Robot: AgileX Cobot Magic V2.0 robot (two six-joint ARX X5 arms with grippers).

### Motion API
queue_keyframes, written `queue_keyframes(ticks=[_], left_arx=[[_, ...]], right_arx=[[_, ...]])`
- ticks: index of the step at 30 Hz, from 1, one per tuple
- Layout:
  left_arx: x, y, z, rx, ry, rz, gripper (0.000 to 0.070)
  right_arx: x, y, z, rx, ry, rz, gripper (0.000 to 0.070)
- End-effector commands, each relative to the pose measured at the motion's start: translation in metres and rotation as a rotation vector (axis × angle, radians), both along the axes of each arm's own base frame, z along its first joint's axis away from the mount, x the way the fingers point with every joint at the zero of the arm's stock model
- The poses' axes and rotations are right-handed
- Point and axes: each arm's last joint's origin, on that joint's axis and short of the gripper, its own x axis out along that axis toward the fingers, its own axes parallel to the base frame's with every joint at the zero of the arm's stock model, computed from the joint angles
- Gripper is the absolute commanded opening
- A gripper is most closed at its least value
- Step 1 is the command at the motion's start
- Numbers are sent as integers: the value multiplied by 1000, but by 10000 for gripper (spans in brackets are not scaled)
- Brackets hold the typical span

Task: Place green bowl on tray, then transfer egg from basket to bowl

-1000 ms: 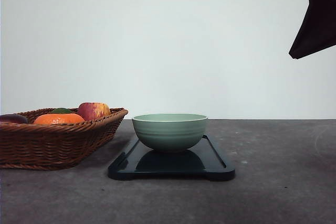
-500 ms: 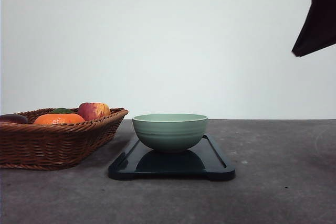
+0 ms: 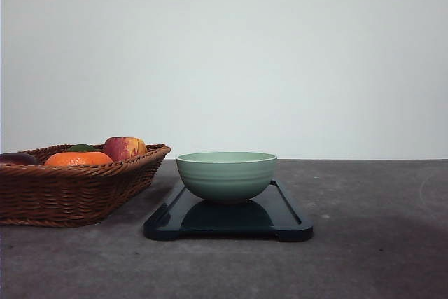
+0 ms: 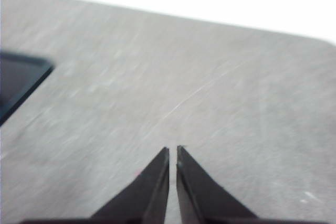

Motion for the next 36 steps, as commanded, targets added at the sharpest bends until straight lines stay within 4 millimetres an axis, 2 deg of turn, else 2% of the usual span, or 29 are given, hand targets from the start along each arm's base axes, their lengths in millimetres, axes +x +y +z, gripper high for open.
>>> queue_keyframes(ticks=[1, 5, 36], left_arx=[[1, 0, -6, 14, 19, -5, 0], [1, 0, -6, 14, 19, -5, 0], [1, 0, -6, 14, 19, -5, 0]], right_arx=[[-1, -1, -7, 34, -33, -17, 17], [-3, -2, -14, 69, -20, -32, 17], [-3, -2, -14, 94, -22, -29, 17]])
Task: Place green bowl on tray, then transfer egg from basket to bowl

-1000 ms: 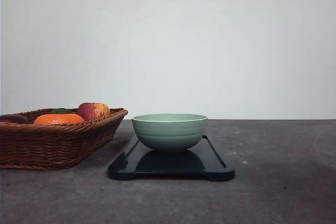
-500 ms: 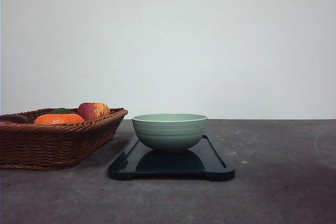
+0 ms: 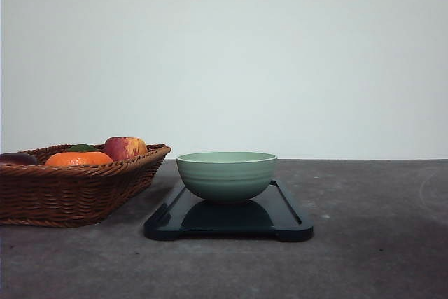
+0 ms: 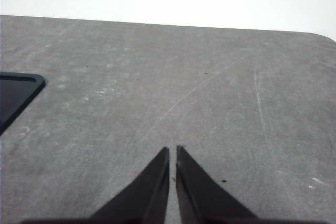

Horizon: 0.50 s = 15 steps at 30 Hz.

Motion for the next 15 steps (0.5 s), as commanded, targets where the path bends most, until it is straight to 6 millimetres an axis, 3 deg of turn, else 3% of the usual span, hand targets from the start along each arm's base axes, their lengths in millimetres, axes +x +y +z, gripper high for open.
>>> queue_keyframes(ticks=[1, 15], left_arx=[[1, 0, -6, 14, 19, -4, 0], [1, 0, -6, 14, 19, -4, 0]], right_arx=[[0, 0, -1, 11, -1, -3, 17], [0, 0, -1, 11, -1, -3, 17]])
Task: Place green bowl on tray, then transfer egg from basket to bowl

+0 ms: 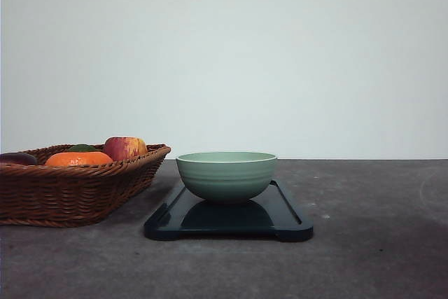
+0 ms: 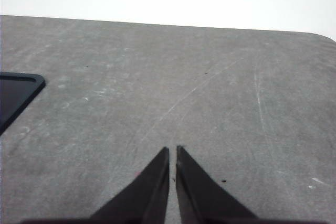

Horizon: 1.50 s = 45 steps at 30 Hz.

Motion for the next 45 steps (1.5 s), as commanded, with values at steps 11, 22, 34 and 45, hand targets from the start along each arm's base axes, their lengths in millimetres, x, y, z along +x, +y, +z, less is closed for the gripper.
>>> queue_keyframes(ticks=[11, 22, 34, 45], left_arx=[[1, 0, -6, 13, 19, -4, 0], [1, 0, -6, 13, 19, -4, 0], [1, 0, -6, 13, 19, -4, 0], [1, 0, -6, 13, 19, -4, 0]], right_arx=[[0, 0, -1, 11, 0, -3, 17], [0, 0, -1, 11, 0, -3, 17], [0, 0, -1, 11, 0, -3, 17], [0, 0, -1, 11, 0, -3, 17]])
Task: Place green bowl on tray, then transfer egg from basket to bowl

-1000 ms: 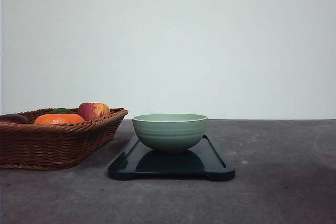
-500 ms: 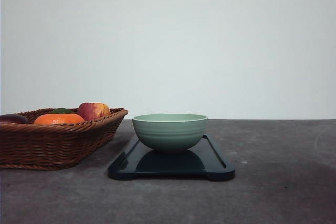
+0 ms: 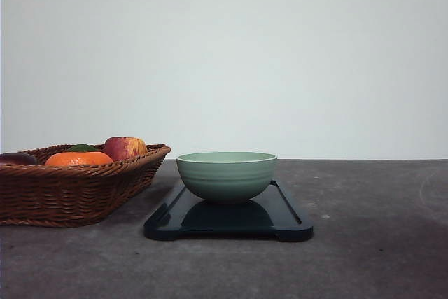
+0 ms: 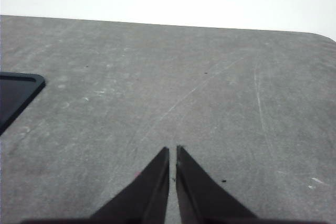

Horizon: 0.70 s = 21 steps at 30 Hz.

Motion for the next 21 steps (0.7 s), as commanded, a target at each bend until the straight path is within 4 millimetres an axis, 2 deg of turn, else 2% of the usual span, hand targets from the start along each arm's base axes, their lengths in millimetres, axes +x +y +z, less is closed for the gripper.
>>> queue_keyframes(ticks=[1, 21], left_arx=[[1, 0, -6, 13, 19, -4, 0], [1, 0, -6, 13, 19, -4, 0]], right_arx=[[0, 0, -1, 11, 0, -3, 17], [0, 0, -1, 11, 0, -3, 17]])
